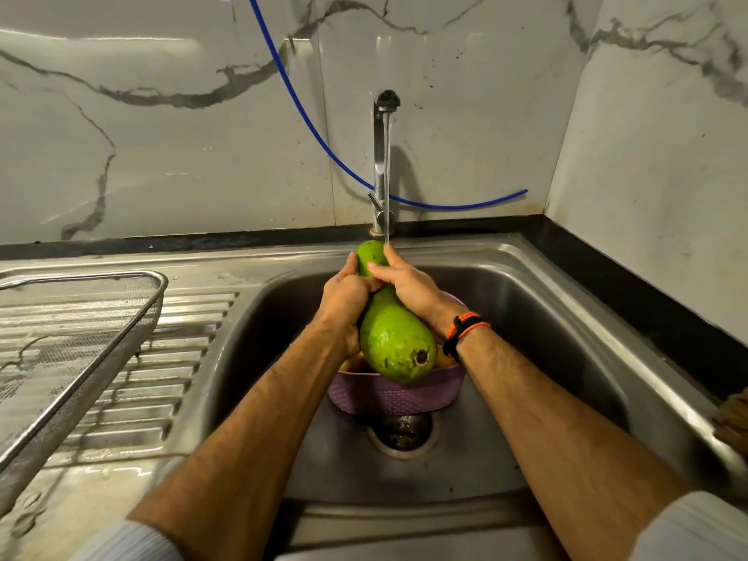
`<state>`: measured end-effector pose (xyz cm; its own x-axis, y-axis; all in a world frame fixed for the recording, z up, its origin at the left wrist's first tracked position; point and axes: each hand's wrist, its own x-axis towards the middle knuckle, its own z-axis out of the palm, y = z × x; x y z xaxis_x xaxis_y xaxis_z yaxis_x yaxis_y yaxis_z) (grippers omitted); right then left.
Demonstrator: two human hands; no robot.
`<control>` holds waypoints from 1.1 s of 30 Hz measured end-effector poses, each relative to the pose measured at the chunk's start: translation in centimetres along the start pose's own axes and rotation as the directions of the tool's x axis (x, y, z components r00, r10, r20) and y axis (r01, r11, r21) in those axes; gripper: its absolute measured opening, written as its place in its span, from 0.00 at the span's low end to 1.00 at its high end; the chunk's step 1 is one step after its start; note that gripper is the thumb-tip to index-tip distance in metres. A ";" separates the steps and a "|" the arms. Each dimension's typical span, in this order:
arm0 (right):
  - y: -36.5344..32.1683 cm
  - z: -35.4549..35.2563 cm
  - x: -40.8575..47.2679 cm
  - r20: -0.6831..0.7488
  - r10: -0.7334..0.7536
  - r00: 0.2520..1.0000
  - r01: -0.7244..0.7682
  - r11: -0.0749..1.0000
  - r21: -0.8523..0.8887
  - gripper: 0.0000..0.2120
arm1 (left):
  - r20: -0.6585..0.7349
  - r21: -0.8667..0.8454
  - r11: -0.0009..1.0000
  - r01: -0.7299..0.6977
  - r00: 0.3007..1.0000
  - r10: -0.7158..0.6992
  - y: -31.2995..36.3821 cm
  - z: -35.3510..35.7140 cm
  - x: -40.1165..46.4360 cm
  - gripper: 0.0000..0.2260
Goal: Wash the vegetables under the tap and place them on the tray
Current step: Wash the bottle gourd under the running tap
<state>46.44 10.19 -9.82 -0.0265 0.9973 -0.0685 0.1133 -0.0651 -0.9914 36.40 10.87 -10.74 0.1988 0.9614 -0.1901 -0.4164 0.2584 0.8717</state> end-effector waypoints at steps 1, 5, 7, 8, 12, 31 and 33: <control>-0.1 0.2 0.0 0.008 0.005 1.000 -0.005 1.000 0.018 0.33 | 0.001 0.013 1.000 0.004 1.000 -0.004 0.0 -0.1 -0.2 0.33; 0.0 0.1 0.2 -0.017 0.005 1.000 -0.003 0.992 0.125 0.34 | -0.002 0.000 1.000 -0.023 1.000 0.023 -0.2 0.1 -0.2 0.33; 0.1 0.1 0.2 0.009 0.027 1.000 -0.028 0.988 0.154 0.35 | -0.024 0.003 0.999 -0.032 0.999 0.032 -0.2 0.2 0.1 0.33; 0.2 0.0 0.2 0.012 0.040 0.999 -0.041 0.987 0.158 0.35 | -0.024 0.012 1.000 -0.026 0.999 0.026 -0.2 0.1 0.3 0.33; 0.3 -0.4 0.1 -0.001 0.034 0.999 -0.034 0.994 0.106 0.39 | -0.004 0.052 0.999 0.005 1.000 -0.005 0.2 -0.7 0.5 0.24; -0.2 -0.9 0.3 -0.041 -0.030 0.999 0.032 0.998 0.054 0.28 | 0.013 -0.126 0.992 0.010 1.000 -0.008 -1.1 0.0 -0.2 0.19; 0.2 -0.5 0.3 0.008 -0.012 1.000 0.011 0.998 0.054 0.30 | -0.010 -0.126 0.992 -0.028 1.000 0.027 -1.0 0.3 -0.1 0.24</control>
<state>46.90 10.46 -10.01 -0.0356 0.9977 -0.0577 0.0588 -0.0555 -0.9967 37.07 10.45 -11.49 0.1784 0.9689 -0.1713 -0.5299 0.2413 0.8130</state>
